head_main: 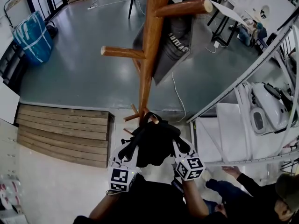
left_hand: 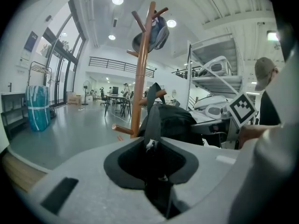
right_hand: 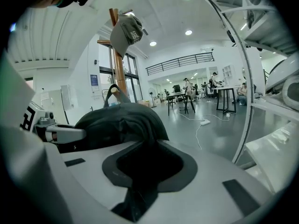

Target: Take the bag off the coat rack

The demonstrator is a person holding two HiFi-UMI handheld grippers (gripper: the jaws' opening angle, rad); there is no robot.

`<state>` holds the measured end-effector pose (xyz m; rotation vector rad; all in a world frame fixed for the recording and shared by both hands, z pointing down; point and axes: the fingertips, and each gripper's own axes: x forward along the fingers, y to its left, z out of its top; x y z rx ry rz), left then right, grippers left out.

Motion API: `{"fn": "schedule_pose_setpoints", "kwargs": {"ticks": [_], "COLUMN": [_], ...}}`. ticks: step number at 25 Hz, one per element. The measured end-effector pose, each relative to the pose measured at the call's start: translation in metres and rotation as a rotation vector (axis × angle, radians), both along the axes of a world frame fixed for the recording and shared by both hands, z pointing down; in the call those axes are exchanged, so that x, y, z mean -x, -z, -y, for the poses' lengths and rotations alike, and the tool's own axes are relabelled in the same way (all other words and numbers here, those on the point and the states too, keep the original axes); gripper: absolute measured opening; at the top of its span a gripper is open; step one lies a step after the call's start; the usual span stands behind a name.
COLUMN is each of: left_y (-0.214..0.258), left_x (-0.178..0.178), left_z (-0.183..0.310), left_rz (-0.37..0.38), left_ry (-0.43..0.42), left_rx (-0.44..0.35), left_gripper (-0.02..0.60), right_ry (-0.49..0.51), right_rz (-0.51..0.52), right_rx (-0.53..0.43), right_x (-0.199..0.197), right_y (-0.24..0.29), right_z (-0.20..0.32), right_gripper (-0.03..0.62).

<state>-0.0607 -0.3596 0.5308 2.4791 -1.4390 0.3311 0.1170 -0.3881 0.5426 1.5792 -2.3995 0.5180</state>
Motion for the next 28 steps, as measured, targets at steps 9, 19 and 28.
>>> {"fn": "schedule_pose_setpoints", "kwargs": {"ticks": [9,19,28], "left_y": [0.011,0.021,0.029], "left_x": [-0.007,-0.023,-0.043], "left_z": [-0.026,-0.063,-0.117], "left_rz": [-0.005,-0.014,-0.022], "left_ry": [0.000,-0.020,-0.012], "left_rx": [-0.031,-0.054,-0.063], "left_gripper": [0.078,0.078,0.078], "right_ry": [0.004,-0.014,-0.002], "right_rz": [0.018,0.029,0.037], "right_rx": [-0.011,-0.030,-0.042], "right_x": [-0.007,-0.021,-0.040], "right_y": [0.007,0.014,0.022], "right_z": [-0.028,-0.072,-0.126], "right_gripper": [0.075,0.074,0.074]}}
